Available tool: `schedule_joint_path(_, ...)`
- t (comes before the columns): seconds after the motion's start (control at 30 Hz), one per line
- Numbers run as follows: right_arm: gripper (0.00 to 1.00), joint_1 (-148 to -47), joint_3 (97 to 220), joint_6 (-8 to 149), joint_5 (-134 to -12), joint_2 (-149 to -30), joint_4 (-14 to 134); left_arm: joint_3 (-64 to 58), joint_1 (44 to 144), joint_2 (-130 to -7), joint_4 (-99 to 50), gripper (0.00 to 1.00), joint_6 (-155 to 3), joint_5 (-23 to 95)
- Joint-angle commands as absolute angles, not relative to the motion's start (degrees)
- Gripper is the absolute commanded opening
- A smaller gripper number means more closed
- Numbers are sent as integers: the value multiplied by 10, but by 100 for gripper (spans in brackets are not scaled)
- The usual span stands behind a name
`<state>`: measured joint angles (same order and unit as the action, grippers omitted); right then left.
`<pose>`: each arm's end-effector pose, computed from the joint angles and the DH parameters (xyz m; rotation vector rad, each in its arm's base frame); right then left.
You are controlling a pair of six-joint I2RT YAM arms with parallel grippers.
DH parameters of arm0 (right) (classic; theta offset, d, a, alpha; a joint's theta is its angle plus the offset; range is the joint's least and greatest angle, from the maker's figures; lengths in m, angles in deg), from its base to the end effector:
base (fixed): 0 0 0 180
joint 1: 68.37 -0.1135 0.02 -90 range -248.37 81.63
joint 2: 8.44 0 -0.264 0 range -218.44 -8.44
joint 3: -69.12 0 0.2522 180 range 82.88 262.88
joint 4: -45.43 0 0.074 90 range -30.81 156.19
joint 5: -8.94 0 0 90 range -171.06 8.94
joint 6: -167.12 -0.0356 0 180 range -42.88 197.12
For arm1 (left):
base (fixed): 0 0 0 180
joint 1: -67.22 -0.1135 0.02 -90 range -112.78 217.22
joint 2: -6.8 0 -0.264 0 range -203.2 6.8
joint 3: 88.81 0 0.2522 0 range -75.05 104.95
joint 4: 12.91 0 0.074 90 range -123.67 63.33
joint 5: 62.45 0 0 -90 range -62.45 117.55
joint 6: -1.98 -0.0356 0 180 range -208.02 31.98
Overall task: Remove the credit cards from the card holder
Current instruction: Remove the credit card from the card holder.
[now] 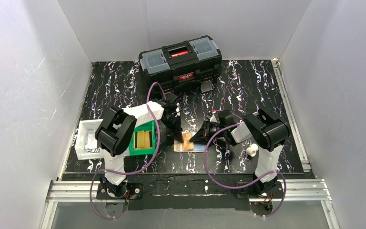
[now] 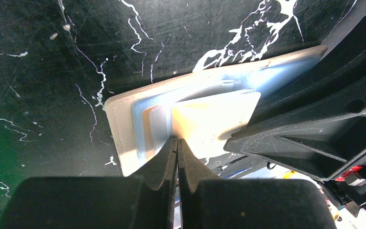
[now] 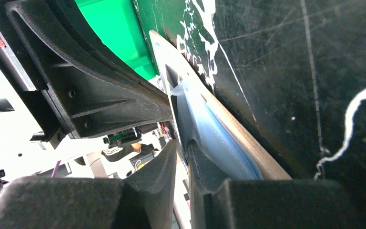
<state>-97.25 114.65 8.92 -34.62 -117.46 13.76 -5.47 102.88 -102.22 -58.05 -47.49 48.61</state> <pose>0.2523 0.1686 0.0855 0.2752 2.5185 1.7274 0.2920 -0.2253 0.1525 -0.0335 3.0129 -0.7545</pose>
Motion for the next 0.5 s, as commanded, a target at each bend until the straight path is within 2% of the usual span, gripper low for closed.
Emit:
schedule_joint_path(0.0, 20, -967, 1131, 60, -356, -1178, 119, -98, 1033, -1055, -607, 0, -490, 412)
schedule_joint_path(0.47, 13, -946, 1110, 86, -369, -1159, 150, -117, 1013, -1050, -612, 0, -499, 395)
